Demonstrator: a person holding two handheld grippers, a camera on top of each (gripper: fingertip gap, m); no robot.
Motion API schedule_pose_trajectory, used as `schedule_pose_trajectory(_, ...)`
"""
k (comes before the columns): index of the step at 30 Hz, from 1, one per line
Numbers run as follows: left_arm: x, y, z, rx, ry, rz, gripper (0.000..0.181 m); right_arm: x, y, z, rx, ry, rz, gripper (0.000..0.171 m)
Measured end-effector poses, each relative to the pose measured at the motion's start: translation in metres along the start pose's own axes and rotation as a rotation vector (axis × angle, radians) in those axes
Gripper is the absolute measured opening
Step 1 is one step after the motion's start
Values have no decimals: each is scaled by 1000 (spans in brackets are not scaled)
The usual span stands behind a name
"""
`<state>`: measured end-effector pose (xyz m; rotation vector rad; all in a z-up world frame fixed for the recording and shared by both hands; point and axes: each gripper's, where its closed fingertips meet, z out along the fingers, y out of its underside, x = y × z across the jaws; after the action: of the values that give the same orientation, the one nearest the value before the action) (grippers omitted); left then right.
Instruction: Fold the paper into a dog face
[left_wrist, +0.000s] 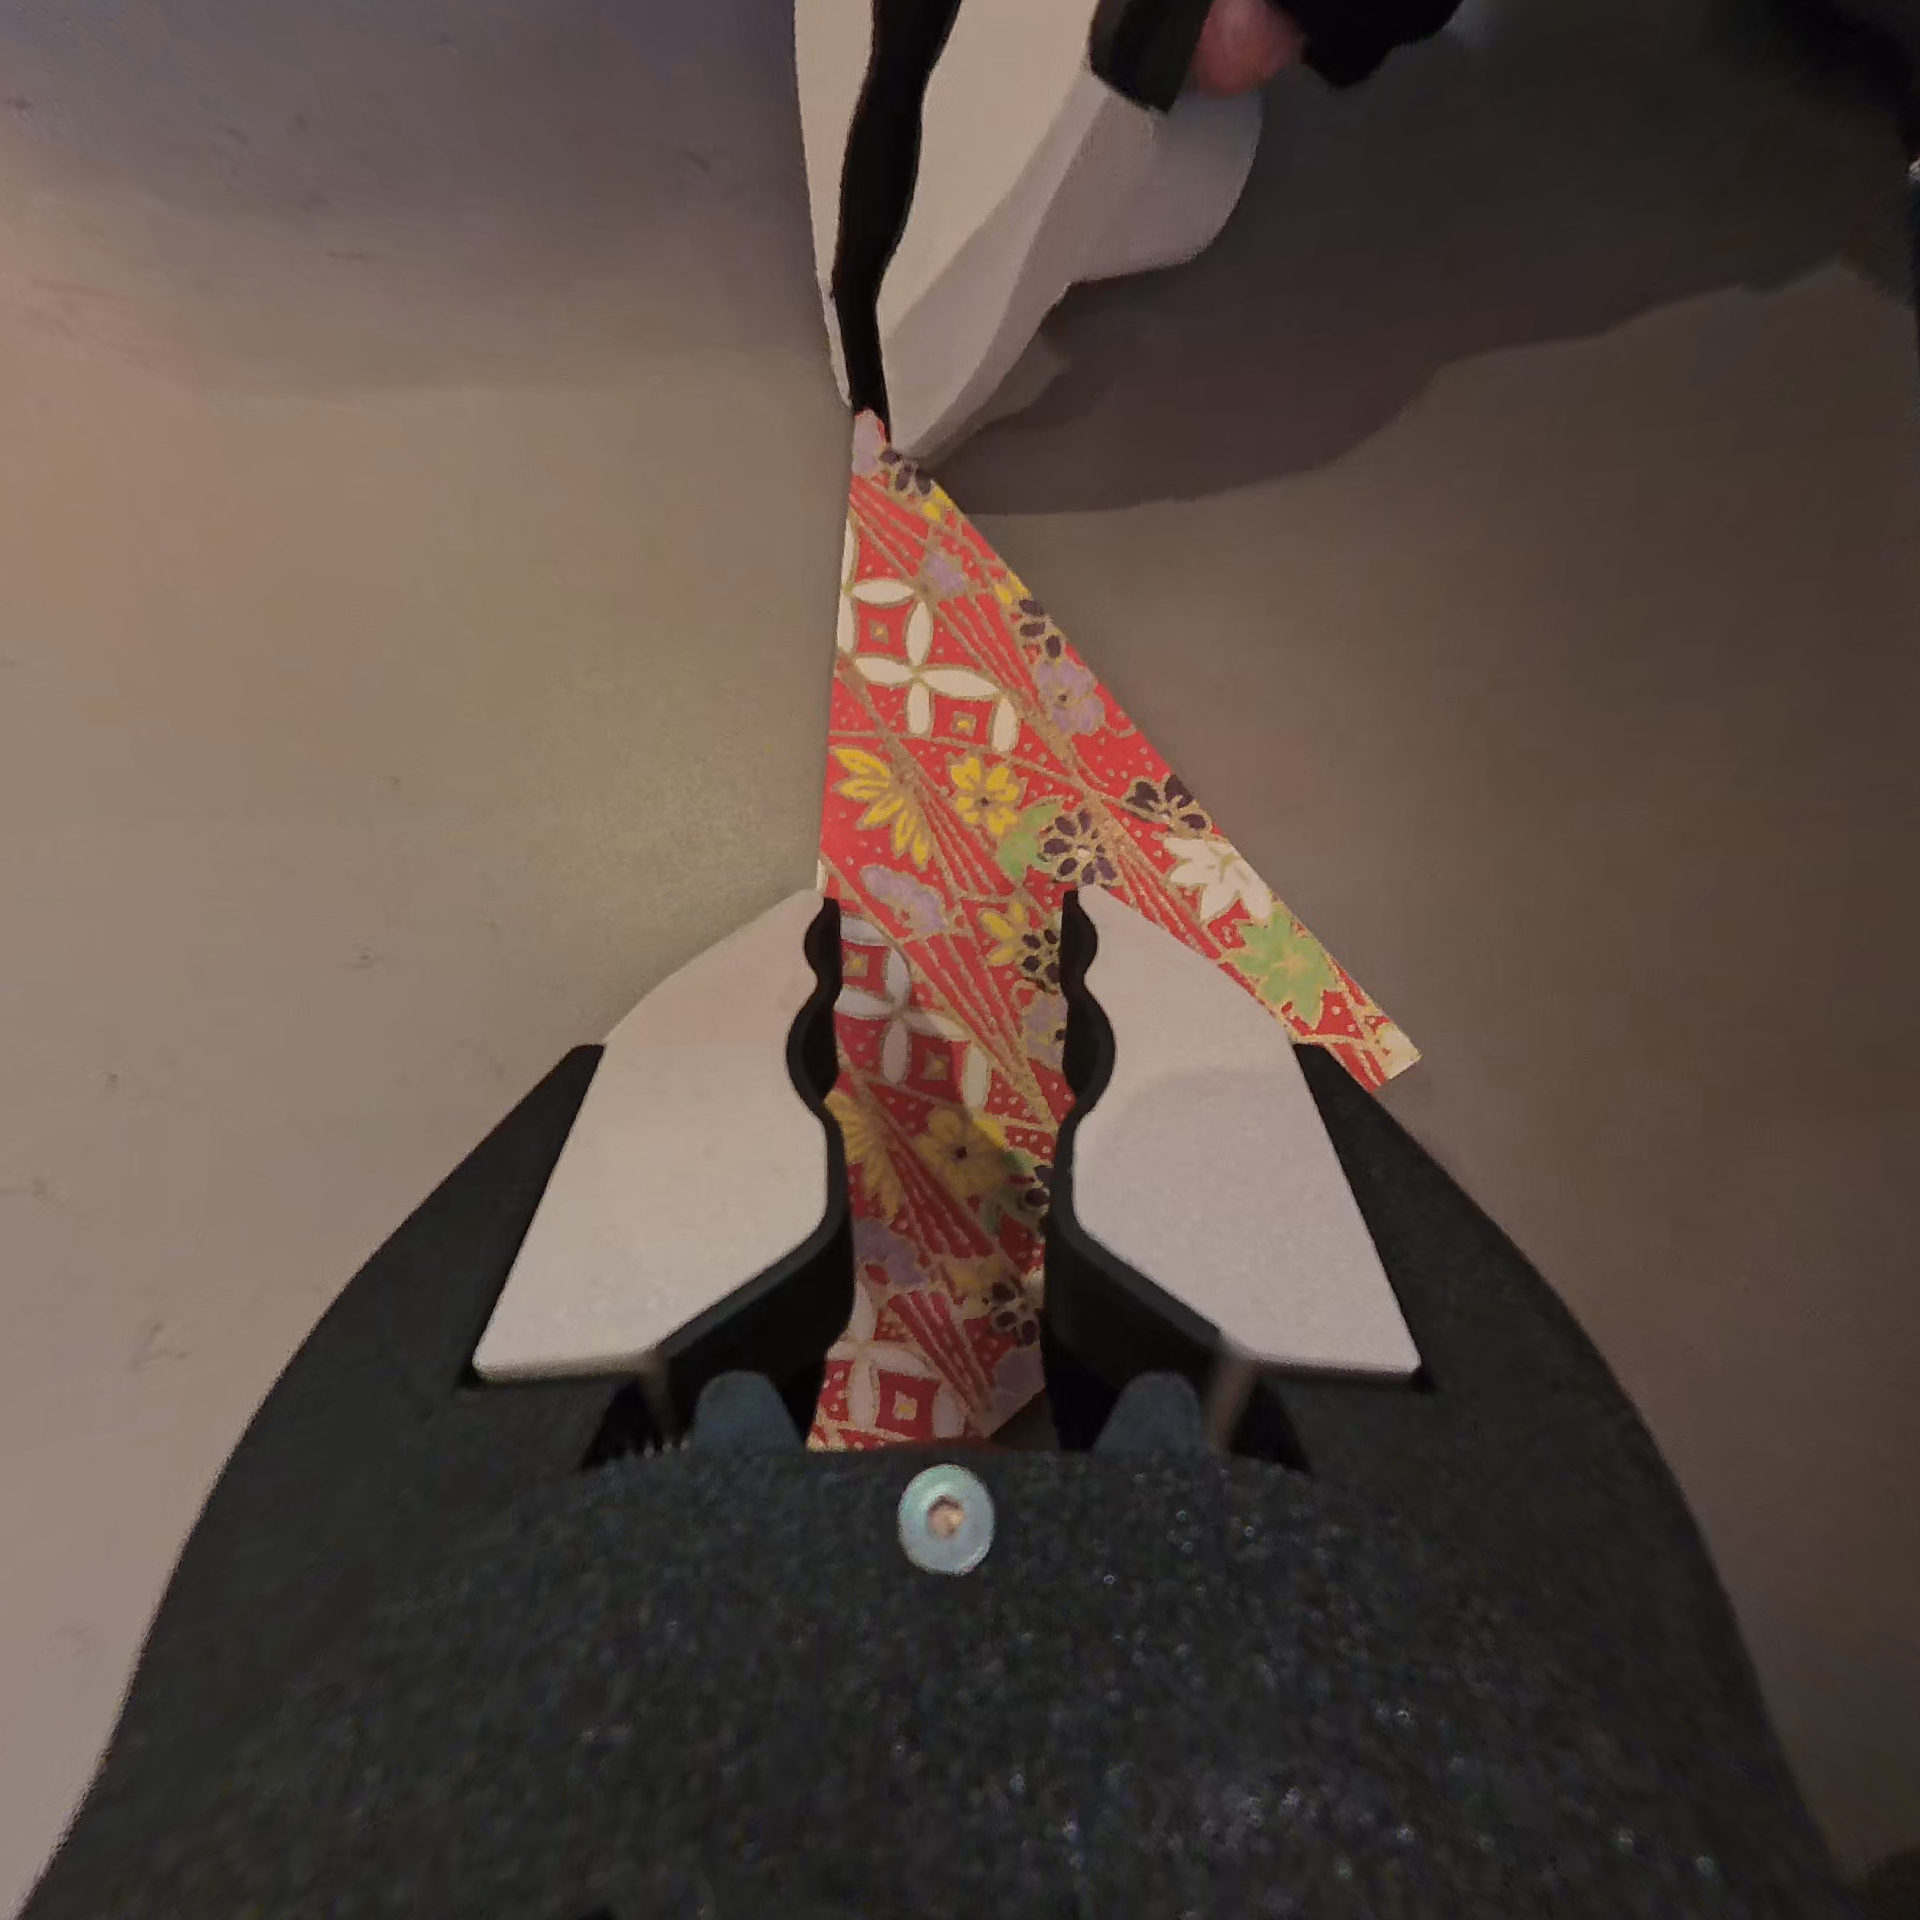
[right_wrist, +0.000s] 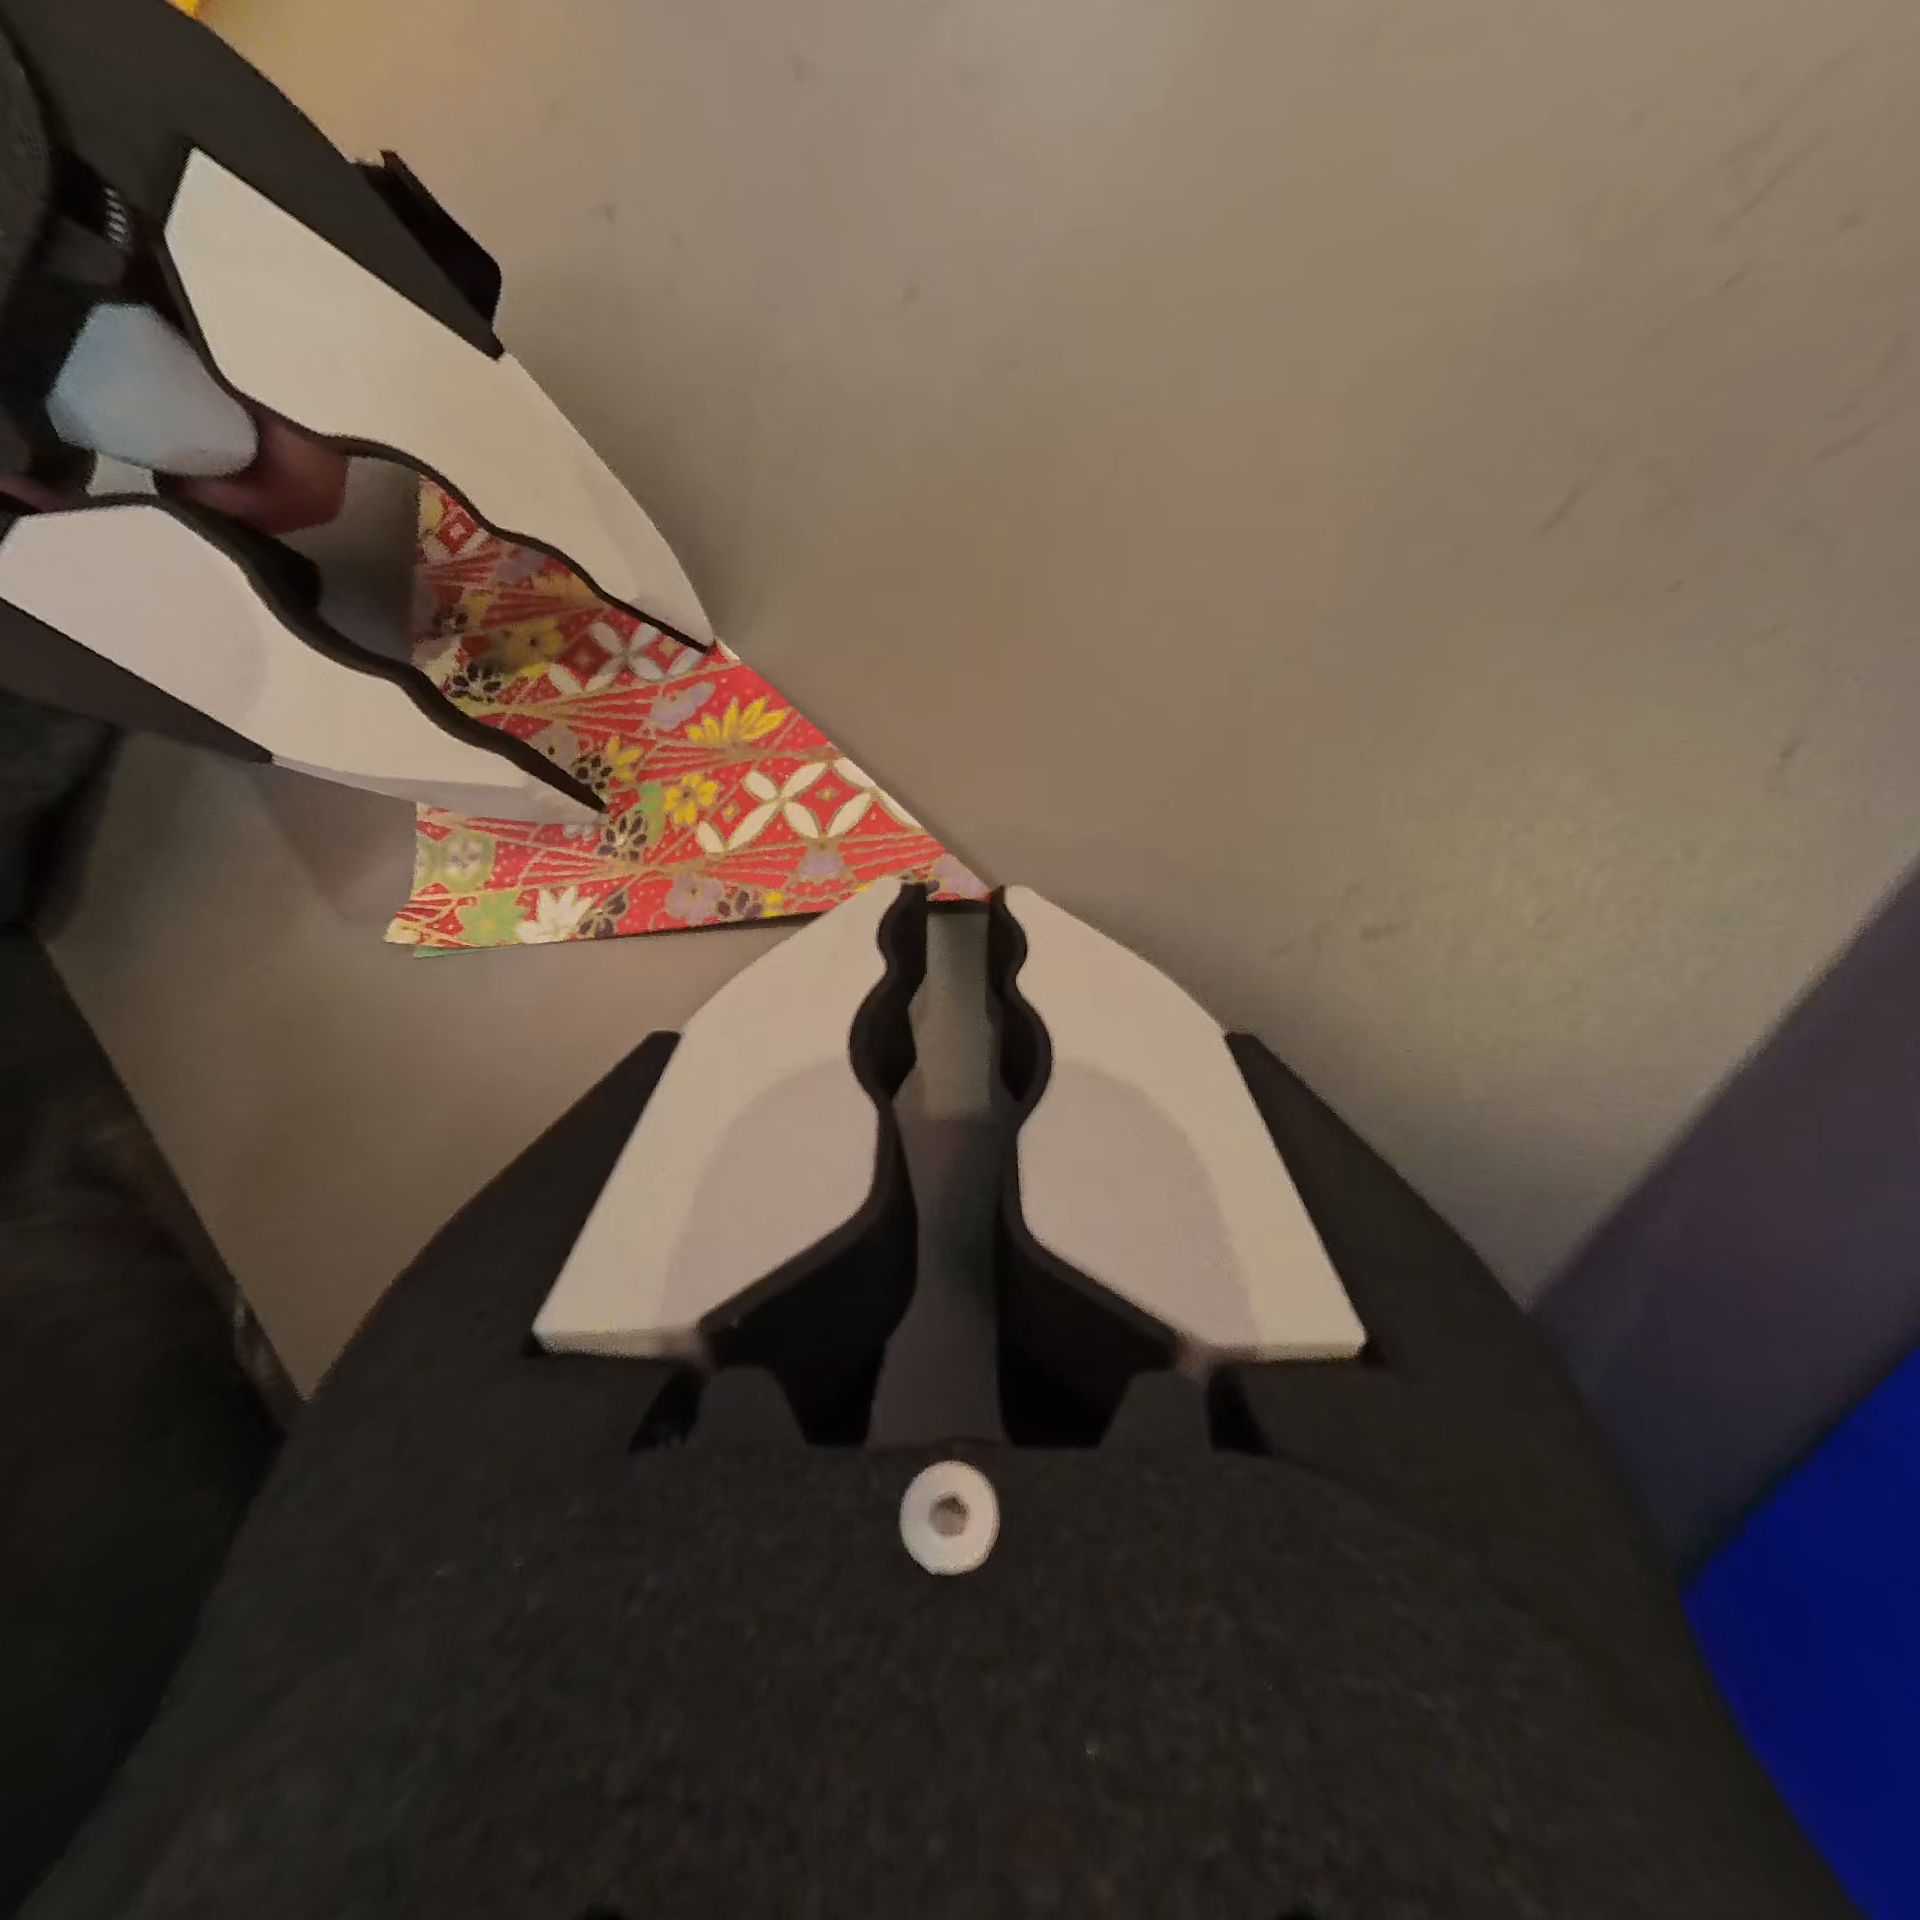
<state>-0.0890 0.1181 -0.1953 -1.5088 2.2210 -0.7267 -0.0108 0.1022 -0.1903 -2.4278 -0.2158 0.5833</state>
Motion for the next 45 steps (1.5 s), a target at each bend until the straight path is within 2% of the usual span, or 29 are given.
schedule_pose_trajectory(3,0,0,0,-1,1,1,40,1,0,0,11,-15,37,1)
schedule_pose_trajectory(11,-4,0,-1,-35,-44,0,41,-8,-14,-8,76,-7,-21,0)
schedule_pose_trajectory(19,-20,-15,-5,75,-82,-170,36,-24,-25,-17,125,83,-274,0)
schedule_pose_trajectory(26,-30,-8,6,20,-127,-172,38,-36,-27,-13,106,132,-449,0)
schedule_pose_trajectory(29,-31,-8,6,20,-142,-170,38,-49,-29,-13,121,91,-502,0)
schedule_pose_trajectory(33,-33,-8,6,24,-153,-178,40,-61,-15,-3,47,60,-603,0)
schedule_pose_trajectory(37,-33,-6,4,25,-164,-179,39,-62,-4,7,-6,49,-618,0)
schedule_pose_trajectory(45,-44,12,-16,-26,-183,-123,39,-43,0,9,-70,140,-658,0)
